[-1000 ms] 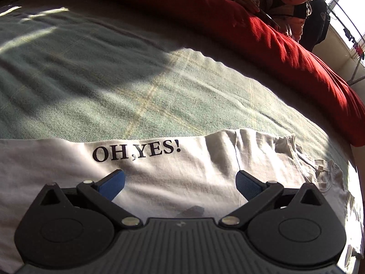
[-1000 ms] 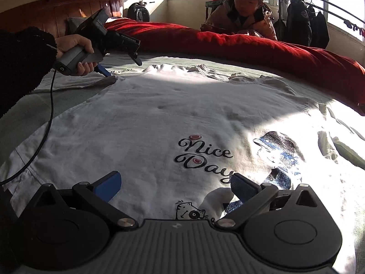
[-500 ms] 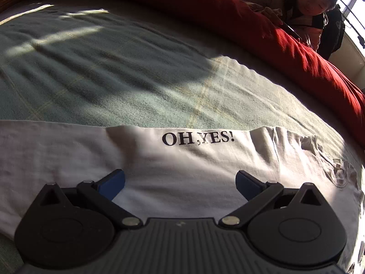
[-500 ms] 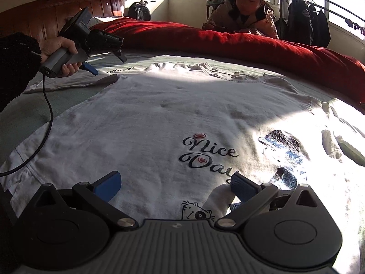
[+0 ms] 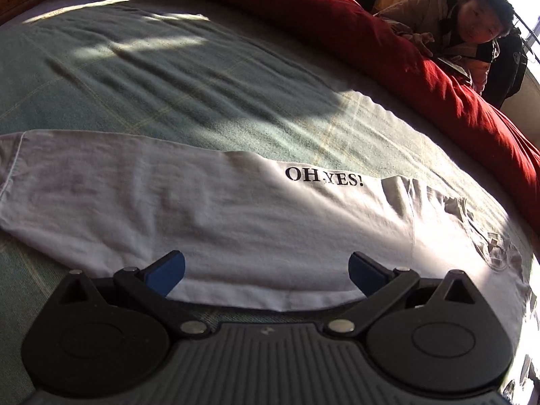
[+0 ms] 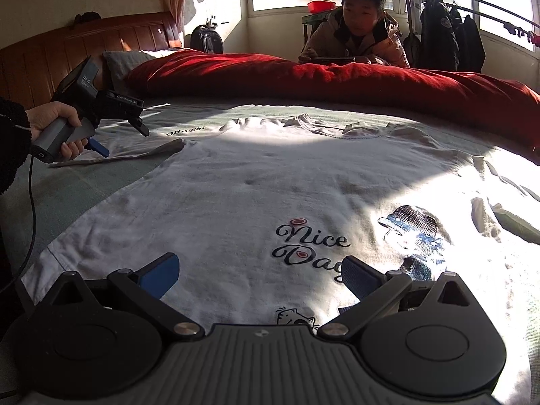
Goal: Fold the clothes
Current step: 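Sweep the open left gripper along the 'OH,YES!' sleeve to smooth it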
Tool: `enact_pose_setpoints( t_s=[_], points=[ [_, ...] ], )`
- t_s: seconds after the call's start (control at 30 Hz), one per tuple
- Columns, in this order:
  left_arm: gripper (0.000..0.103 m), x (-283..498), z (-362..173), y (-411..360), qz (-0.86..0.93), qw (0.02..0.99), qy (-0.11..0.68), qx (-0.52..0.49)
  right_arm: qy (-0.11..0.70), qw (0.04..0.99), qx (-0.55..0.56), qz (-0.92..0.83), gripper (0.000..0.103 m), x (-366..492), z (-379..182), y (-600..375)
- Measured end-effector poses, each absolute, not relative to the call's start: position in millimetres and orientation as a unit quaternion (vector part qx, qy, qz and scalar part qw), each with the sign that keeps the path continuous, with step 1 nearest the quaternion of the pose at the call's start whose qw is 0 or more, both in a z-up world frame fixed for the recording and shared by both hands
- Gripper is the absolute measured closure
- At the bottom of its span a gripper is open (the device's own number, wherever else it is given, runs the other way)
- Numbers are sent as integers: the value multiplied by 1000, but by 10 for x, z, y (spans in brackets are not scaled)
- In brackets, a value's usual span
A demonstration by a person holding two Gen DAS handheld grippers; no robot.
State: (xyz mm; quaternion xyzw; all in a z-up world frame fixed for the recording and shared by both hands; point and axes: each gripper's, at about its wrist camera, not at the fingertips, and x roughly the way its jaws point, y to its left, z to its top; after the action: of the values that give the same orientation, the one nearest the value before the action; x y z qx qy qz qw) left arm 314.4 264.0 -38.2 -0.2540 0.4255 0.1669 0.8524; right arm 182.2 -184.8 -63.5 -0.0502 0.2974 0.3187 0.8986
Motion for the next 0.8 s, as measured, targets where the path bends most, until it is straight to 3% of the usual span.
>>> enact_pose_setpoints(
  t_s=[0.3, 0.53, 0.67, 0.8],
  points=[
    [1, 3603, -489, 1963, 93, 860, 437, -246, 298, 898, -43, 320, 0, 1824, -634, -1872],
    [1, 3486, -541, 1848, 69, 851, 460, -243, 298, 899, -37, 318, 0, 1838, -616, -1907],
    [0, 3540, -316, 1797, 48, 870, 429, -239, 298, 899, -36, 319, 0, 1839, -624, -1905],
    [0, 3736, -451, 1732, 44, 863, 433, -258, 305, 897, -43, 316, 0, 1857, -662, -1876]
  ],
)
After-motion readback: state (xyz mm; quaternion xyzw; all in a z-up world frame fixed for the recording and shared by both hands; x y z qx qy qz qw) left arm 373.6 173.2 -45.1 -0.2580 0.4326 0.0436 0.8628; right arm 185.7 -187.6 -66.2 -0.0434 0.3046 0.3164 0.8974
